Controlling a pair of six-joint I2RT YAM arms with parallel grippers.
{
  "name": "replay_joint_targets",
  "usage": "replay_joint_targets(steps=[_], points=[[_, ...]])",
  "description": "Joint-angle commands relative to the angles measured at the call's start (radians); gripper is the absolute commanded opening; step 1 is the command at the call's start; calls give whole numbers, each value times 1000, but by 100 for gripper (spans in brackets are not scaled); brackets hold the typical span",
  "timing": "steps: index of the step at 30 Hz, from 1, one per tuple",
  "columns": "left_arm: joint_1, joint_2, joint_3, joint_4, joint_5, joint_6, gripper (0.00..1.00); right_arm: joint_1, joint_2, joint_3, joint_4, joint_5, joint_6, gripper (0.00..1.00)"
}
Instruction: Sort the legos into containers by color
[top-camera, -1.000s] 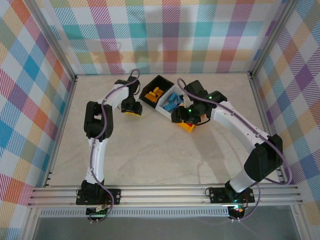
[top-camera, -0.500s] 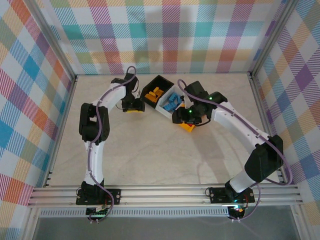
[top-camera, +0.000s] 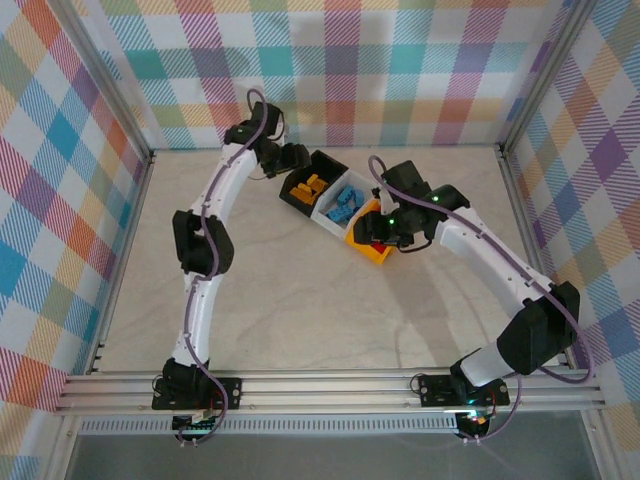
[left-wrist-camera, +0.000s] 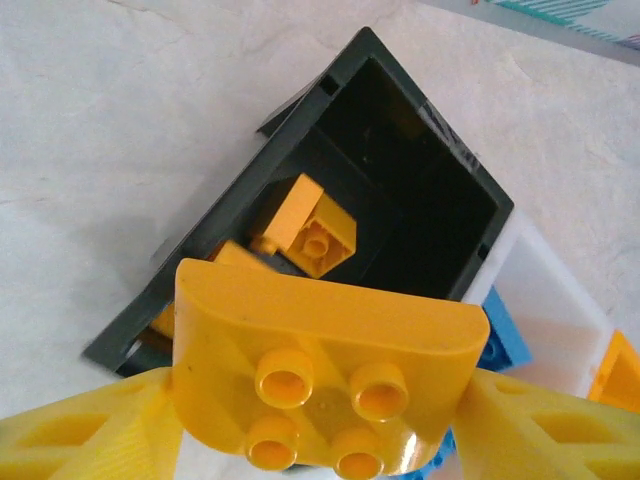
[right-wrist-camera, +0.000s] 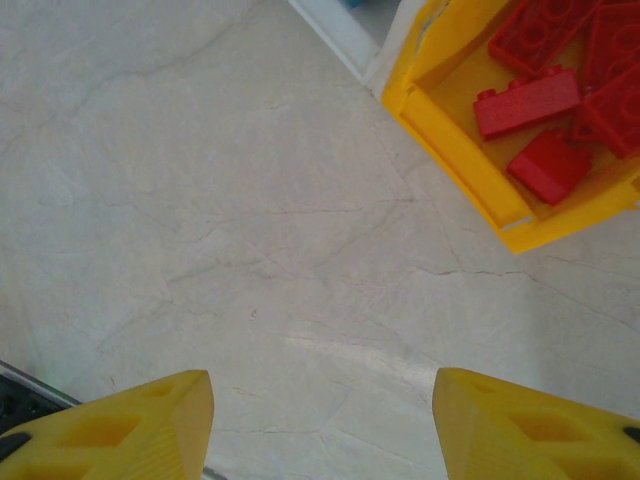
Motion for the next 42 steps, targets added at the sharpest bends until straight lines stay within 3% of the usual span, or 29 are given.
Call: replay_joint_targets(steps=[1, 10, 17, 22, 25, 27, 29, 32, 37, 39, 42], points=[[-14, 79, 62, 13, 30, -88, 74, -10, -32, -13, -16, 13, -21, 62], [-9, 71, 82, 34, 37, -103, 81, -18, -78, -46, -14, 22, -24, 64], [-9, -94, -25, -30, 34, -29, 81, -71, -117, -72, 56, 13, -12, 64], [2, -410, -438, 49, 12, 27, 84, -175, -174, -173, 195, -17, -54, 67], [31, -620, -717, 121, 21, 13, 89, -265, -245, -268, 300, 9, -105, 75], [57, -753, -893, 169, 35, -2, 99, -320, -287, -344, 372, 59, -171, 80], [75, -894, -1062, 208, 25, -7, 100, -374, -317, -427, 454, 123, -260, 86], [95, -1049, -1244, 228, -9, 3, 100, -453, -301, -530, 581, 124, -353, 86], [102, -1208, -1410, 253, -171, -7, 100, -513, -236, -692, 907, 60, -398, 86], [103, -1269, -1483, 336, -227, 29, 100, -514, -186, -747, 1051, 46, -425, 86], [103, -1374, -1617, 486, -397, 38, 100, -513, -97, -793, 1212, 39, -445, 86]])
